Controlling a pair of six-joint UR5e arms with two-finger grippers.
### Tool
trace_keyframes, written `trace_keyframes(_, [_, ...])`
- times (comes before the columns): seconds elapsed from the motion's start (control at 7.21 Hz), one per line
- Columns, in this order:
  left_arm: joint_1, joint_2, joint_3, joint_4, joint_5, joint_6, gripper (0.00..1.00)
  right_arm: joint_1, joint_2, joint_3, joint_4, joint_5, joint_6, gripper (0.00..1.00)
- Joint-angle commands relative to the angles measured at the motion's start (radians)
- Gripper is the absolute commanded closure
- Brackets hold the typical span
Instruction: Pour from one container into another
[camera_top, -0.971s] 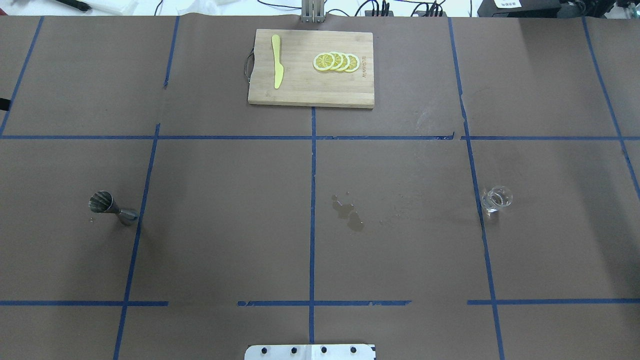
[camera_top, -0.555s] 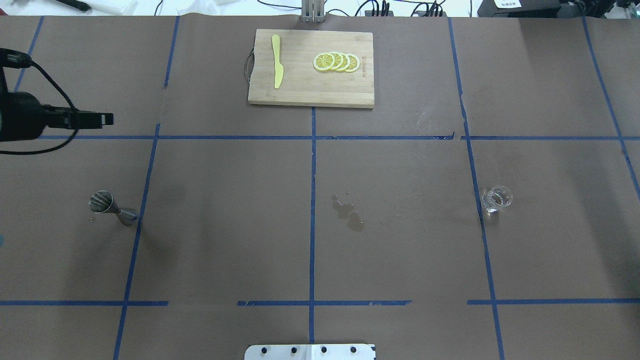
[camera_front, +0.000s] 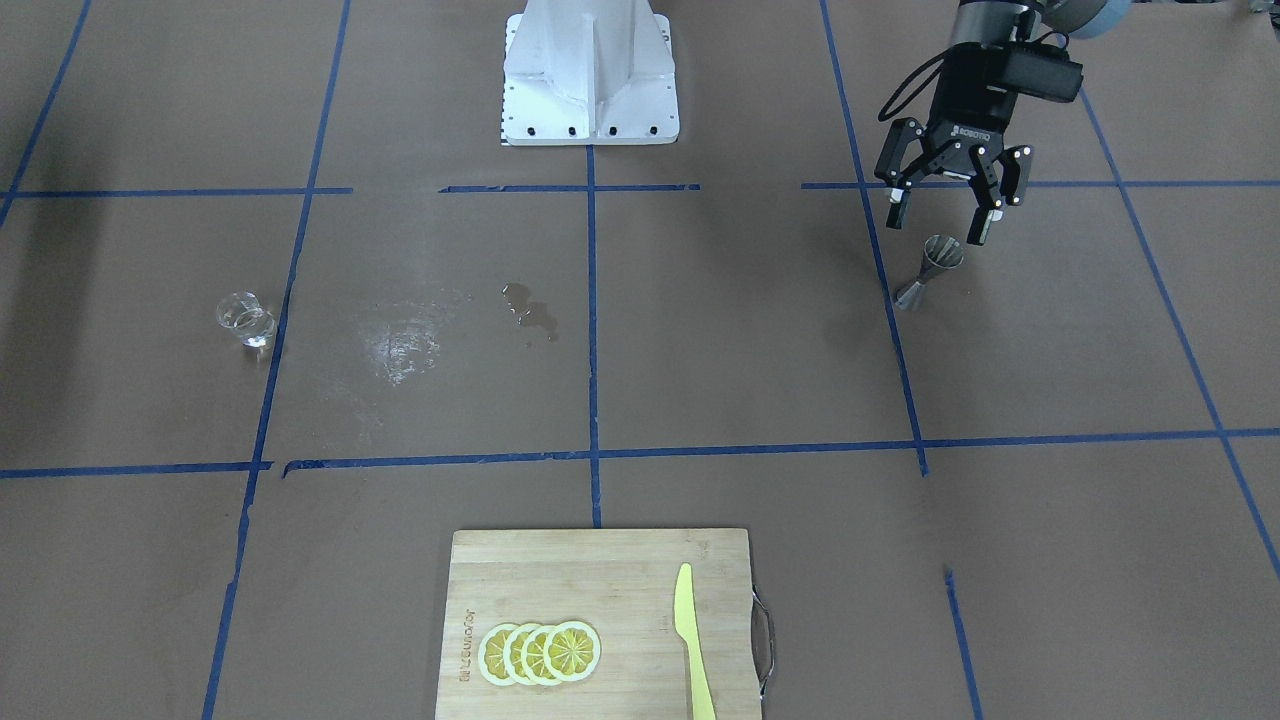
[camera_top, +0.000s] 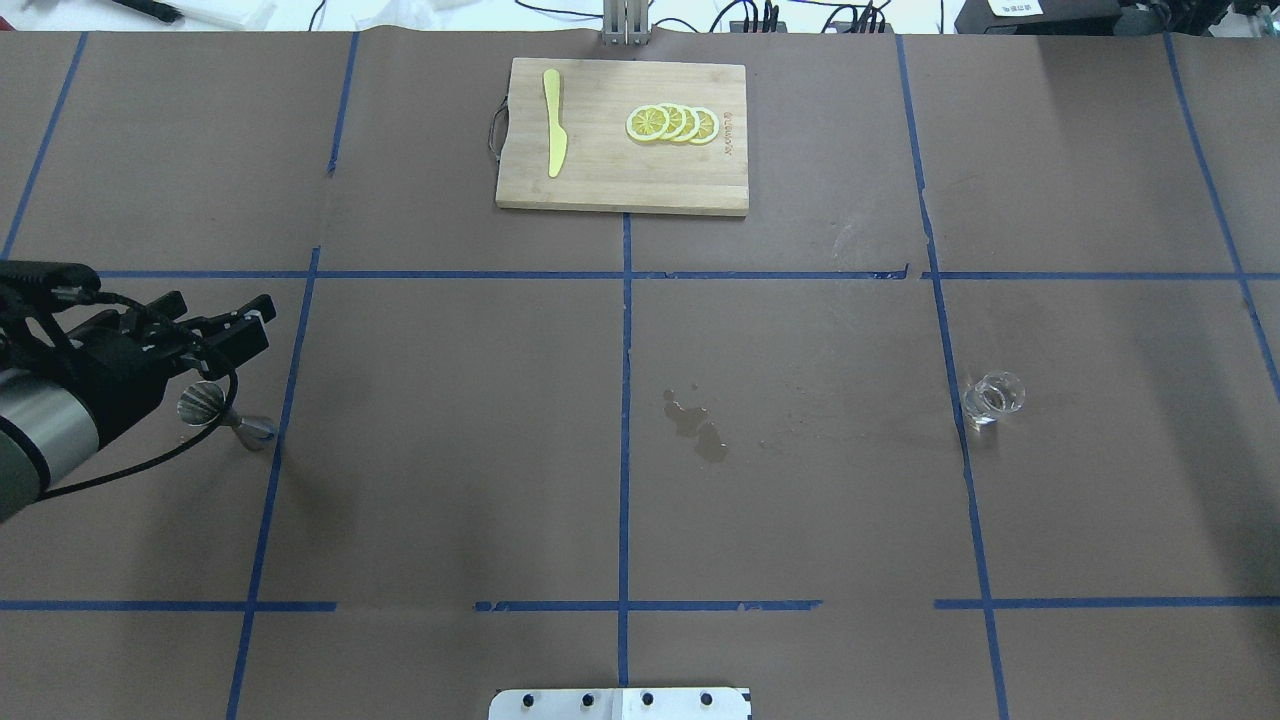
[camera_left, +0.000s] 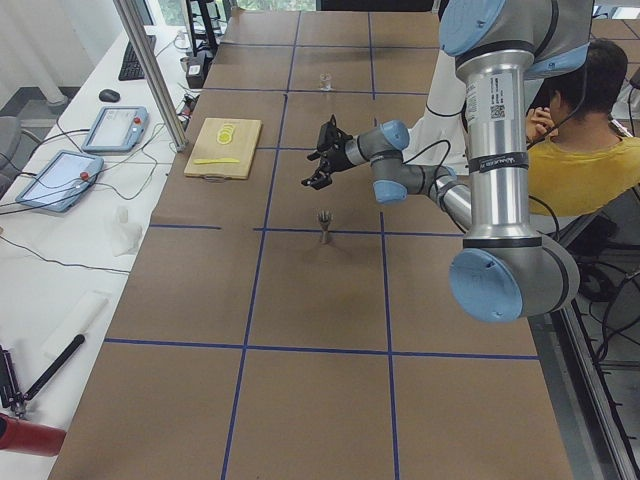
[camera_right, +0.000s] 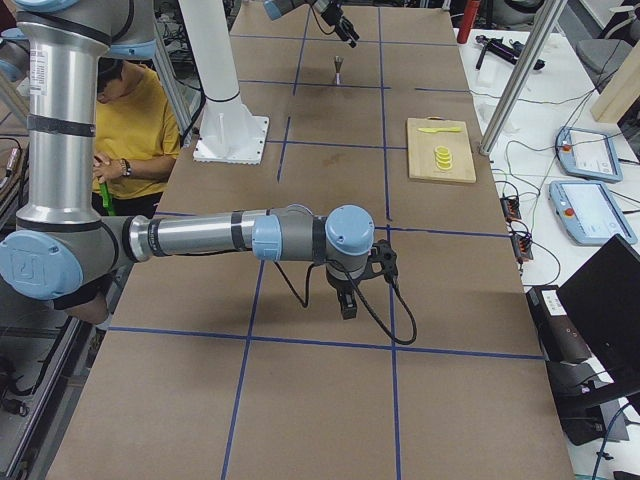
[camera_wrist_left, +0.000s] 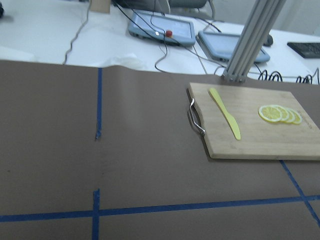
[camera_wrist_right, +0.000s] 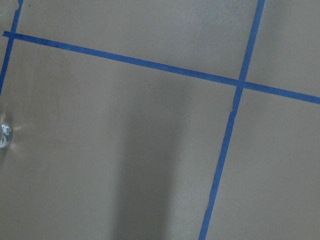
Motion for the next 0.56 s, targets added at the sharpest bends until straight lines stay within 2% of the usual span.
trace_keyframes(0.0, [0.143, 0.080, -0.013, -0.003, 0.208, -0.049, 0.01, 0.000, 0.001, 0.003, 0.000, 0.014, 0.000, 0.00])
trace_keyframes(0.14, [0.259, 0.083, -0.013, -0.005, 0.375, -0.099, 0.01, 0.000, 0.001, 0.003, 0.000, 0.014, 0.000, 0.00])
trace_keyframes(0.42, [0.332, 0.085, -0.010, -0.008, 0.533, -0.149, 0.01, 0.000, 0.001, 0.009, 0.001, 0.019, 0.000, 0.00])
